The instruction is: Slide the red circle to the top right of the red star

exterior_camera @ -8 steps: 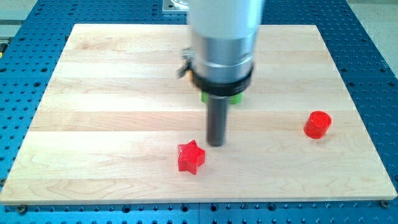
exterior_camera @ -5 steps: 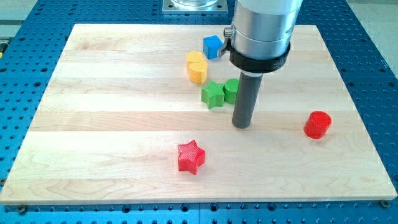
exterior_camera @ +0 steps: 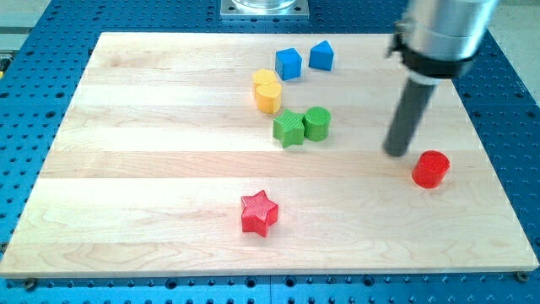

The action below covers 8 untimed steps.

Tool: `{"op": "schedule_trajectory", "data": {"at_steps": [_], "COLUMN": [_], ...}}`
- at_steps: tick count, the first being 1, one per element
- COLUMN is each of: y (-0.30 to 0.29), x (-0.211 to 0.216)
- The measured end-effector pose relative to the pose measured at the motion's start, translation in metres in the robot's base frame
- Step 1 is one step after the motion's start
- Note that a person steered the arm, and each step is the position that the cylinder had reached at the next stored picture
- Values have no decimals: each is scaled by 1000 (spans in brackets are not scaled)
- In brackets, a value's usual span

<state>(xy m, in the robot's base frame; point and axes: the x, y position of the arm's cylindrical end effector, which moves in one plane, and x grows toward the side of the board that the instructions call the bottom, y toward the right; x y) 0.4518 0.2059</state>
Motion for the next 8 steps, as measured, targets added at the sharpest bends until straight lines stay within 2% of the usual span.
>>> {"op": "schedule_trajectory", "data": {"at_steps": [1,2,3,4,7,8], "y": [86,96,45,-84,-152,-153], "x": [-6,19,46,44,71,30]}}
